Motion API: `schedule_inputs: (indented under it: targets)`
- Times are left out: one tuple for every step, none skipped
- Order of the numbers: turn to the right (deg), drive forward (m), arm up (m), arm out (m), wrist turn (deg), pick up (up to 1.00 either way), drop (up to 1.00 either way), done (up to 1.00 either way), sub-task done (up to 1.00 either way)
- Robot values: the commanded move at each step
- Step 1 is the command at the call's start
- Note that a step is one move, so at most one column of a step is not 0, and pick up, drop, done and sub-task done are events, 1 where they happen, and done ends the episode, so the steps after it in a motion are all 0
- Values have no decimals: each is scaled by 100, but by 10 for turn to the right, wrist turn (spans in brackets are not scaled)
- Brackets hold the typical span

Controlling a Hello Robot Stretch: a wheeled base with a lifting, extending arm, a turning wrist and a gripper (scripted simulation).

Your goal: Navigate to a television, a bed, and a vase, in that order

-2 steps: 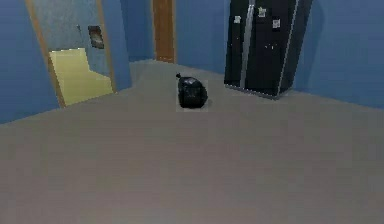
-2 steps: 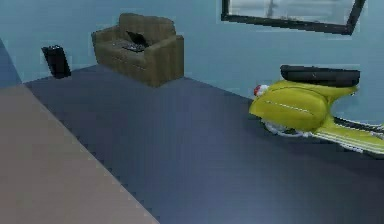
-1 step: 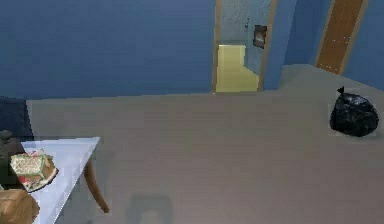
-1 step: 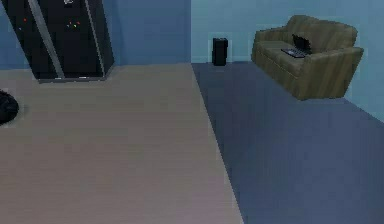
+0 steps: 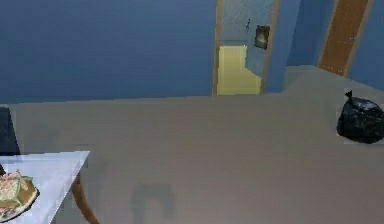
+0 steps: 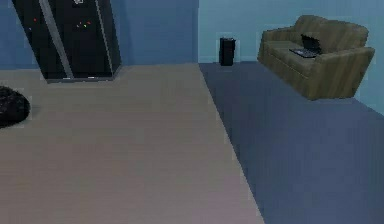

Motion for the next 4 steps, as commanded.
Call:
schedule_inputs:
  targets:
    - [120,0,0,0,0,0,0,0,0]
    - [0,100,0,0,0,0,0,0,0]
    - [0,100,0,0,0,0,0,0,0]
    - [0,100,0,0,0,0,0,0,0]
